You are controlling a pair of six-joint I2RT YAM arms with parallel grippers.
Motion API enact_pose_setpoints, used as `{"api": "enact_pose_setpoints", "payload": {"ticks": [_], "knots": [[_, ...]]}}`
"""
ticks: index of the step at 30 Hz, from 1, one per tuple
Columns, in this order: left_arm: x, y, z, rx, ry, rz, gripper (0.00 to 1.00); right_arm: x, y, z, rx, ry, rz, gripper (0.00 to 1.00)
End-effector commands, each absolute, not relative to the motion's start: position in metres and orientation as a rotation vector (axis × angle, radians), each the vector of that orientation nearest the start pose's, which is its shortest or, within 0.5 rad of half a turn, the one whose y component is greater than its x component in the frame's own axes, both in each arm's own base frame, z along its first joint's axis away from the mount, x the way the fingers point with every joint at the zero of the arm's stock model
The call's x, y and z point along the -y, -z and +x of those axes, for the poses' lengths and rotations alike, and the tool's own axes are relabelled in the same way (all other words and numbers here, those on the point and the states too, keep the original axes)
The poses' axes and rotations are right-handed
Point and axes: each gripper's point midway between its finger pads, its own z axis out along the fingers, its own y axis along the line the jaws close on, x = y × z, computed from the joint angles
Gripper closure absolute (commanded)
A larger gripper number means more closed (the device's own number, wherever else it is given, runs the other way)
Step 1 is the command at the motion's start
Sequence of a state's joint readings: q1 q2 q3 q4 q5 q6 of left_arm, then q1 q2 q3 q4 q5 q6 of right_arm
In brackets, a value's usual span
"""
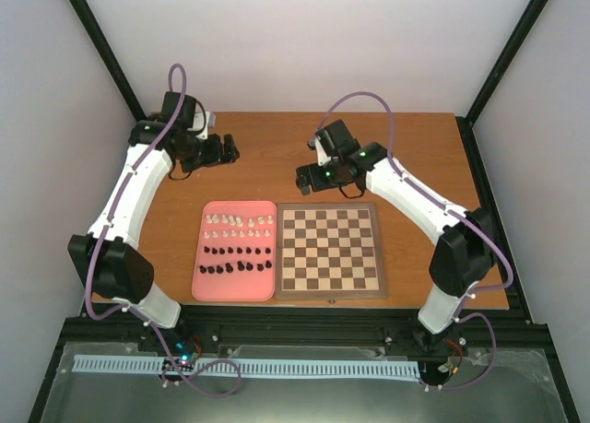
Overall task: Set up the chess pieces on the board
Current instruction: Pick up the chess piece from the storage box.
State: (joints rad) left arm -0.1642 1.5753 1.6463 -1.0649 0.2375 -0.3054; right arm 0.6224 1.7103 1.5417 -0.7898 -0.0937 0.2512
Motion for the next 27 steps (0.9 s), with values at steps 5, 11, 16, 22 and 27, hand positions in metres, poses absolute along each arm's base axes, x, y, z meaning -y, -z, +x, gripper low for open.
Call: {"api": "enact_pose_setpoints", "payload": {"ticks": [5,11,16,22,27], "knots": [[0.100,-0.252,0.372,-2.585,0.453,-0.079,0.00,-0.315,-0.166,0.351,-2.580,-0.534,-0.680,0.15],[0.097,-0.235,0.367,-2.623,0.429,-0.078,0.00,-0.349,-0.139,0.337,-2.613,-0.490,-0.832,0.33],[0.091,-0.226,0.364,-2.632,0.384,-0.073,0.00,-0.370,-0.125,0.328,-2.613,-0.514,-0.913,0.41],[0.087,-0.218,0.362,-2.647,0.344,-0.059,0.00,-0.386,-0.104,0.318,-2.635,-0.481,-1.003,0.48],[0.086,-0.212,0.361,-2.663,0.332,-0.057,0.00,-0.393,-0.091,0.323,-2.650,-0.474,-1.008,0.58]]}}
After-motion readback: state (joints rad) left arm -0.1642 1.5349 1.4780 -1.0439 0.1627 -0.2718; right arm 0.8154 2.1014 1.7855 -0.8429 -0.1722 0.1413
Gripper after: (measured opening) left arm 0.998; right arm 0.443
